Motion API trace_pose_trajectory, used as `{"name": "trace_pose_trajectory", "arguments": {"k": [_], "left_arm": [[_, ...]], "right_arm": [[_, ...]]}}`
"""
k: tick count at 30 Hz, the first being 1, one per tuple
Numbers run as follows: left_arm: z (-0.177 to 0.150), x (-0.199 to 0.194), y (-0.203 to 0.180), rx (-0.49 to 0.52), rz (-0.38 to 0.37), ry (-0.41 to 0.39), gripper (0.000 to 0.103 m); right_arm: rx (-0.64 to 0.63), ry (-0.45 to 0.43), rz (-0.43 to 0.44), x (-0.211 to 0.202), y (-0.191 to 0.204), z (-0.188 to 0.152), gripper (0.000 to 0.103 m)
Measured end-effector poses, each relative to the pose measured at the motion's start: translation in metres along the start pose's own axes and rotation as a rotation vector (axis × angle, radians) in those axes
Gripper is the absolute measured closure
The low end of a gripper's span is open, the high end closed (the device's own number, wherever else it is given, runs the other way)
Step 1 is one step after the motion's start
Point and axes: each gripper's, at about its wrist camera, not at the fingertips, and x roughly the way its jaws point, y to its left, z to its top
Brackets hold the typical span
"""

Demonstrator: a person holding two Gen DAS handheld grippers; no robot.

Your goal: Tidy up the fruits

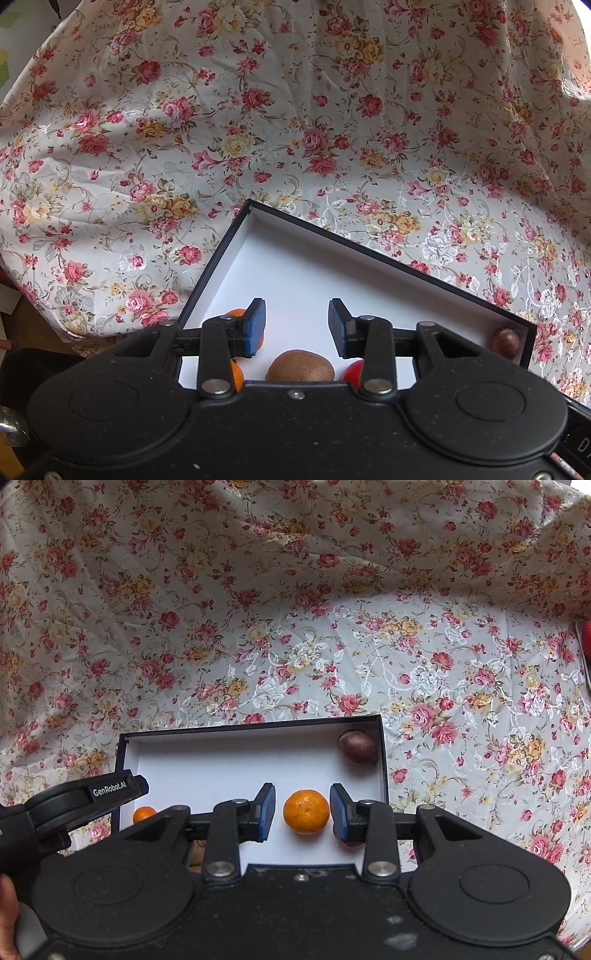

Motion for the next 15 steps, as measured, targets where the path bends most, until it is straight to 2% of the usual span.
{"name": "trace_pose_trajectory", "arguments": {"k": [8,15], "left_arm": [[-0.011,-0.008,-0.012,0.043,0.004,-0.022,0.056],[-0.033,-0.024,-0.015,0.068,-0.009,-0.043,0.056]], "right_arm": [[-0.060,-0.032,-0.020,-0.015,-0.006,-0.014,0.067],[-0.090,-0.044,-0.002,-0.035,-0.019,-0.035,0.067]]}}
